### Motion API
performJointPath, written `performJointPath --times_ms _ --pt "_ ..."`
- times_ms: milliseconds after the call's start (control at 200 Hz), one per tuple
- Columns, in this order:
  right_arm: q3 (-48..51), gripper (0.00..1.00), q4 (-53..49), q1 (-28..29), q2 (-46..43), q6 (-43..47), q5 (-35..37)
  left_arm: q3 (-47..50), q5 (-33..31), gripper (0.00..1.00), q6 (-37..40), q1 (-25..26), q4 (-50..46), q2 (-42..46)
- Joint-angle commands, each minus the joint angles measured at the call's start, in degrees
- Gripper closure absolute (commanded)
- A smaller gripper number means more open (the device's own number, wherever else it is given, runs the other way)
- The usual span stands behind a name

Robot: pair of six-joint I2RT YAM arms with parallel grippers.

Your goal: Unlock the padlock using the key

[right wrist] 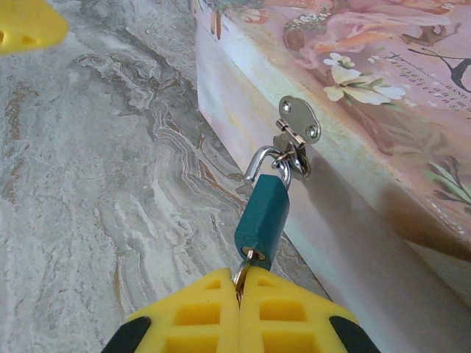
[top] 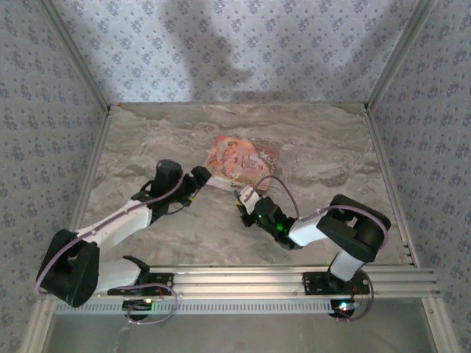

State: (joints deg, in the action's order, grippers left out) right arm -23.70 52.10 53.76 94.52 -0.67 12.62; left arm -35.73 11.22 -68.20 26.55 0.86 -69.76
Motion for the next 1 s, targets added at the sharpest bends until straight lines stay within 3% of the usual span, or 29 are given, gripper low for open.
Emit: performJointPath --times_ms 0,235,465,734,994 --pt "-0.09 1.00 0.45 0.26 0.39 -1.04 1.53 -4.77 2.95 0.11 8.78 -4.32 -7.26 -0.11" --pt "-0.46 1.00 -0.09 0.29 0.40 -1.01 1.25 -20.36 6.77 0.08 23.53 -11.16 -15.45 -11.68" --pt "-0.91 1.00 -0.59 0.27 0.70 -0.77 1.34 -36.33 6.82 0.08 32.28 -11.82 -20.39 -26.47" --pt "-1.66 1.00 -0.80 0.68 1.49 -0.90 1.26 -48.82 13.22 0.08 34.91 -10.49 -20.36 -40.63" --pt "-1.64 1.00 -1.25 0.83 1.32 -0.71 1.62 -60.25 12.78 0.08 37.35 -8.62 -25.60 -49.68"
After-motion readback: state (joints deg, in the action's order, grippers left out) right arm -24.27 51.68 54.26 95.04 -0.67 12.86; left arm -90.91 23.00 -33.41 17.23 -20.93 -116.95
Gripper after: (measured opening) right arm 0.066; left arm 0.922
